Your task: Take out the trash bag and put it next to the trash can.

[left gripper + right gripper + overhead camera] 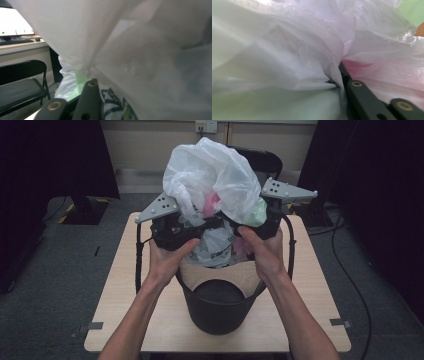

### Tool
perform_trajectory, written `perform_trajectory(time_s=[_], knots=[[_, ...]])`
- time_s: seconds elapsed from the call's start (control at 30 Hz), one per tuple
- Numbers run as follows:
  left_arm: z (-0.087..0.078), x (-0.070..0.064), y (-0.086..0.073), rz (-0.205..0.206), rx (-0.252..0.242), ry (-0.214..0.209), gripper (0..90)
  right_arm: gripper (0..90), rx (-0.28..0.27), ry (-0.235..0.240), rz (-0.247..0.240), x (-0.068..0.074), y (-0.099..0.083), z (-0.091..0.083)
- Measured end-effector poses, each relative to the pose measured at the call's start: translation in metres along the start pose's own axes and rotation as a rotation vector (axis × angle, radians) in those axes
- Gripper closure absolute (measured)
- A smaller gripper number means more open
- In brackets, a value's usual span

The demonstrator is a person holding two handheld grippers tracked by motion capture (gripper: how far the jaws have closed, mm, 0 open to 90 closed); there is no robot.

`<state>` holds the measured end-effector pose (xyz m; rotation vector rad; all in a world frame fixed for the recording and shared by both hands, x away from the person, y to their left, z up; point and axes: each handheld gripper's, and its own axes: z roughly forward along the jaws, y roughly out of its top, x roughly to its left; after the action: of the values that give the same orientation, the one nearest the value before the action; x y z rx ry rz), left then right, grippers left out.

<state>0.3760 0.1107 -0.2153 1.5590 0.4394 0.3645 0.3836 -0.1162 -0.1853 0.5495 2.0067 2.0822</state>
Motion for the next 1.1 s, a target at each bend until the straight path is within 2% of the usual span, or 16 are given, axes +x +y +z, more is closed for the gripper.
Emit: perform_trajectory(time_s=[0.03, 0.07, 0.1, 0.17, 0.23, 0.37, 0.43, 0.6, 0.7, 0.77, 0.87, 0.93, 0.97, 1.1], knots=[[-0.001, 0.001, 0.0, -0.009, -0.002, -0.002, 80.6, 76.1, -0.003, -0.013, 0.0, 0.0, 0.0, -0.001], [-0.003, 0.003, 0.0, -0.017, -0.005, -0.003, 81.7, 66.7, -0.003, -0.044, -0.016, 0.001, 0.001, -0.002], [-0.004, 0.005, 0.001, -0.023, -0.007, -0.002, 81.7, 66.7, -0.003, -0.044, -0.016, 0.001, 0.001, -0.002], [-0.007, 0.009, 0.001, -0.037, -0.01, 0.001, 82.2, 52.9, -0.007, -0.079, -0.005, 0.002, 0.001, -0.004], [-0.011, 0.015, 0.001, -0.049, -0.018, 0.009, 82.6, 45.4, -0.009, -0.094, 0.0, 0.0, 0.002, -0.006], [-0.016, 0.024, 0.003, -0.08, -0.043, 0.019, 82.7, 35.4, 0.004, -0.113, -0.013, 0.0, 0.001, -0.013], [-0.017, 0.027, 0.005, -0.081, -0.042, 0.025, 82.7, 32.6, 0.008, -0.124, -0.021, -0.001, -0.002, -0.019], [-0.016, 0.025, 0.016, -0.081, -0.049, 0.029, 82.6, 30.9, 0.001, -0.141, -0.034, -0.007, -0.01, -0.037], [-0.015, 0.023, 0.025, -0.06, -0.058, 0.032, 82.6, 30.8, -0.012, -0.168, -0.036, -0.01, -0.013, -0.047], [-0.015, 0.024, 0.029, -0.062, -0.072, 0.029, 82.6, 29.8, -0.005, -0.193, -0.039, -0.014, -0.016, -0.052], [-0.014, 0.026, 0.034, -0.078, -0.091, 0.016, 82.6, 28.9, 0.023, -0.207, -0.025, -0.021, -0.023, -0.053], [-0.013, 0.029, 0.035, -0.084, -0.104, 0.011, 82.6, 33.3, 0.048, -0.205, -0.022, -0.025, -0.027, -0.05], [-0.012, 0.03, 0.035, -0.102, -0.111, 0.002, 82.5, 37.5, 0.056, -0.201, -0.025, -0.027, -0.029, -0.048], [-0.01, 0.035, 0.035, -0.112, -0.128, -0.008, 82.3, 52.4, 0.094, -0.193, -0.031, -0.034, -0.03, -0.037]])
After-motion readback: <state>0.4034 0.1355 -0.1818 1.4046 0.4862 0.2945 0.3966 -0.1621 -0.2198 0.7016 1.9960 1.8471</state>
